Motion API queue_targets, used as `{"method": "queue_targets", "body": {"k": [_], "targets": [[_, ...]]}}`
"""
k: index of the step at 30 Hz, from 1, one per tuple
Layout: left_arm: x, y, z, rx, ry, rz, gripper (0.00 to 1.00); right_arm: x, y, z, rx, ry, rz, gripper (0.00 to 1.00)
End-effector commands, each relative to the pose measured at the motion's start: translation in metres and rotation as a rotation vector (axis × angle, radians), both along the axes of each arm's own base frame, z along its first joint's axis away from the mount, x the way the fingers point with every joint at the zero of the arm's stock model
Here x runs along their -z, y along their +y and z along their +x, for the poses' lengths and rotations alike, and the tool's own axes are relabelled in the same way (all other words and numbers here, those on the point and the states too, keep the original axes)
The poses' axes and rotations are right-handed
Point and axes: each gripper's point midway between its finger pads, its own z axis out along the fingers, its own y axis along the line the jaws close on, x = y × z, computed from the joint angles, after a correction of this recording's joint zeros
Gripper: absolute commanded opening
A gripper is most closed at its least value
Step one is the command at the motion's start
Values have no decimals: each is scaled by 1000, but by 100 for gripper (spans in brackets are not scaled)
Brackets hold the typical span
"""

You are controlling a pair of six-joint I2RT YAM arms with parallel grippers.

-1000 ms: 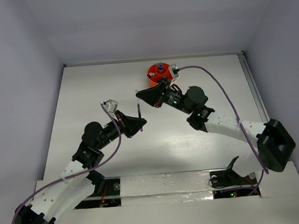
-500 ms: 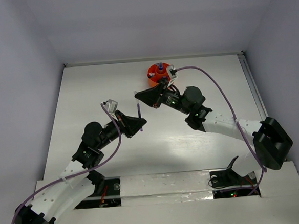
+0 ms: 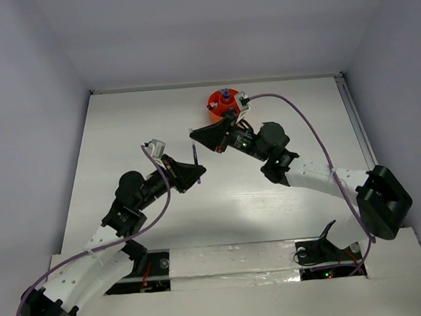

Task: Sort the stationery into containers
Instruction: Close the pen cap on the pen.

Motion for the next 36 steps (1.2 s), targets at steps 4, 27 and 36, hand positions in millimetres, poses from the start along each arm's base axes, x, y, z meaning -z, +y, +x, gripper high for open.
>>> {"method": "queue_targets", "body": {"k": [4,27,36], "targets": [[-45,-1,2,-5,-94,-71,0,-15,-2,-10,-28,-46,54,0],[-76,0,15,-61,-157,-138,0,-12,-10,-25,-37,-63,110,0],[-84,-1,16,-52,-181,-128,0,-3,-1,-25,-71,-35,67,0]]}}
